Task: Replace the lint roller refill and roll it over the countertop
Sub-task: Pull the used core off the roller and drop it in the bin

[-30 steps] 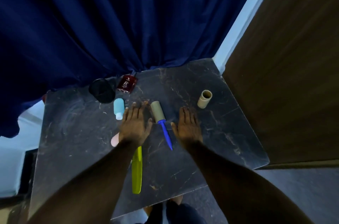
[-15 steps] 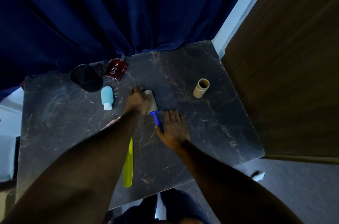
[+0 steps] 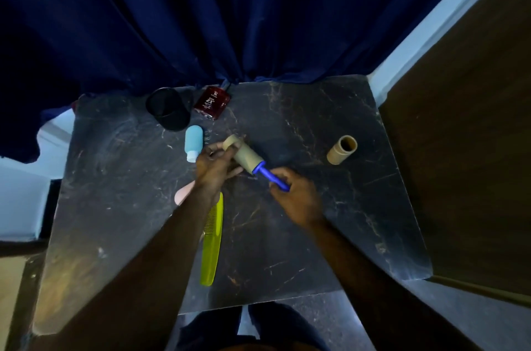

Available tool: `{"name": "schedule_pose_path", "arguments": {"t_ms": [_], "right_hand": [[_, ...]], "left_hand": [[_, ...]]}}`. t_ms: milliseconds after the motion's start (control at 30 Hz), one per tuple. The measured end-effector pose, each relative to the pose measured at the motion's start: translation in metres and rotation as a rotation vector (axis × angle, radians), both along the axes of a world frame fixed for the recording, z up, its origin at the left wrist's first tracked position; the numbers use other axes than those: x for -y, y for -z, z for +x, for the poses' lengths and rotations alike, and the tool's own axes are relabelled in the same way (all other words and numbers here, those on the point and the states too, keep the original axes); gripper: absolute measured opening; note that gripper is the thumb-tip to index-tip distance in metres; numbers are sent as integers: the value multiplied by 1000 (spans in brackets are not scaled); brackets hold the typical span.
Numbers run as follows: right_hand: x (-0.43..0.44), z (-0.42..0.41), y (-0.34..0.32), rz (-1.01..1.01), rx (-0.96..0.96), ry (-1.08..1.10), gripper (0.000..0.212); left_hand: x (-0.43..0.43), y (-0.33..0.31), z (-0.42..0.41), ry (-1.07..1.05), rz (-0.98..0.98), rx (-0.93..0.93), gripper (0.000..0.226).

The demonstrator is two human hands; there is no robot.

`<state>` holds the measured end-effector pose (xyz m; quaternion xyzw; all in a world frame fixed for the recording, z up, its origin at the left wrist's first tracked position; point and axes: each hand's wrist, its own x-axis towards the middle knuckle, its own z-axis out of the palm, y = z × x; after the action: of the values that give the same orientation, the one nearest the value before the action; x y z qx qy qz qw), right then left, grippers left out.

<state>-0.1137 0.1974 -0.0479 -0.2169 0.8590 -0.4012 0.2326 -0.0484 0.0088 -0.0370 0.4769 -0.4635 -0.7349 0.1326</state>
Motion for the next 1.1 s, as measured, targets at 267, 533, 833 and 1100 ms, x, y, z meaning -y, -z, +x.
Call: {"name": "schedule_pose_path", "arguments": {"t_ms": [267, 533, 833, 1100], "right_hand": [[41, -14, -62, -621, 573, 165, 21], [106, 28, -97, -867, 973, 239, 19], [181, 116, -120, -767, 861, 42, 8], [235, 193, -118, -717, 869, -26, 8]], "left_hand": [[19, -28, 52, -284, 186, -348, 22], [39, -65, 114, -348, 204, -561, 30], [85, -93, 227, -533, 76, -591, 26], [104, -92, 318, -704, -96, -394, 15]]}}
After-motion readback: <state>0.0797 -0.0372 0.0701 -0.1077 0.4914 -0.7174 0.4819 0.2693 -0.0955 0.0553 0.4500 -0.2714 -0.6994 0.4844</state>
